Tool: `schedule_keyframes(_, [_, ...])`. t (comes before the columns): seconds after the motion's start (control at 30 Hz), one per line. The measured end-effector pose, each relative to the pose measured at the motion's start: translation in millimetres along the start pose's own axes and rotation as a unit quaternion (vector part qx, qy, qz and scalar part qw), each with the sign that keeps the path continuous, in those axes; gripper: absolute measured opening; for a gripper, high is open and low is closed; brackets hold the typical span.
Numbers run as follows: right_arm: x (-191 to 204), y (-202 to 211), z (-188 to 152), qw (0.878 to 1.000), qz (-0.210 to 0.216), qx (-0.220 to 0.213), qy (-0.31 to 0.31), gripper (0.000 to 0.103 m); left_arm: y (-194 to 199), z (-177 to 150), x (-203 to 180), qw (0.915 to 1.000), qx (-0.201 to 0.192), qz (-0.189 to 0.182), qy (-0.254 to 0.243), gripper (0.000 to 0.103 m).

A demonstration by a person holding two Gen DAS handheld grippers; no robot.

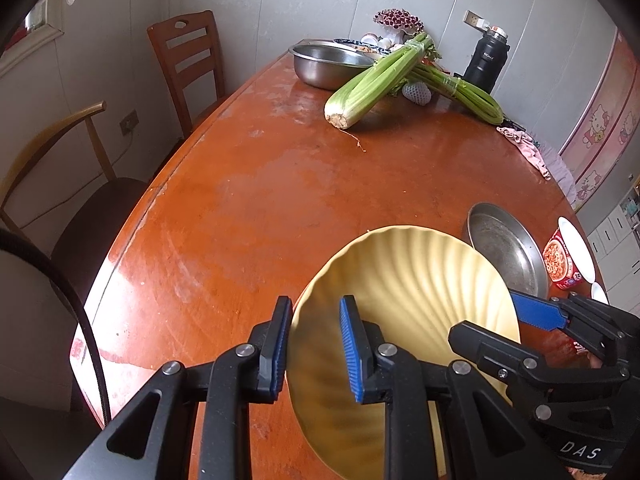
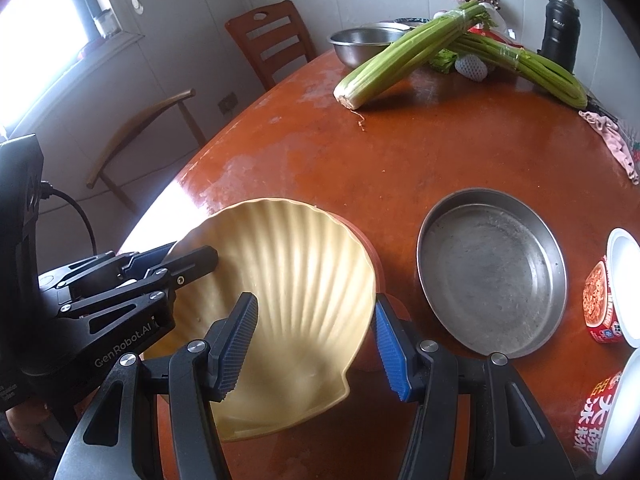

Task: Organize plates and bowls
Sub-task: 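Lower the yellow shell plate onto the pink plate with the left gripper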

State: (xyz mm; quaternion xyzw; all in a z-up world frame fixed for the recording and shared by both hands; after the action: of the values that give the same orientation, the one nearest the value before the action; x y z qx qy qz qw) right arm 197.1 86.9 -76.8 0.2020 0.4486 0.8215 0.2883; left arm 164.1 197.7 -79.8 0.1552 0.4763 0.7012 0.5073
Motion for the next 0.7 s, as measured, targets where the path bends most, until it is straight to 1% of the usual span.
schedule_keyframes(0.37, [0,-6,-1,1.000,-0.002,0.007,-0.001,0.060,-9,1,5,1.0000,0.003,0.006,0.006,0.025])
schedule_keyframes(0.7, [1,-10,-1,1.000,-0.004,0.010,0.001,0.060,-13,1,9,0.9999,0.004,0.004,0.012,0.025])
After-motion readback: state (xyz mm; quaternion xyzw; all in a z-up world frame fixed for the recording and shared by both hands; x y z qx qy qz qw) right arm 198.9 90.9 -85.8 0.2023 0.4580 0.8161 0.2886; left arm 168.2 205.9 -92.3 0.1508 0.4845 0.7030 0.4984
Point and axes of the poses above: each gripper's, at about its wrist camera, not at the fingertips, and y roughly against the way its jaws point, x to its left, z to its top, the point moved 7 cm from there along -y, roughly the way its jaws point, and after that the axes turned 12 degrees about y, right-handed, at the moved point
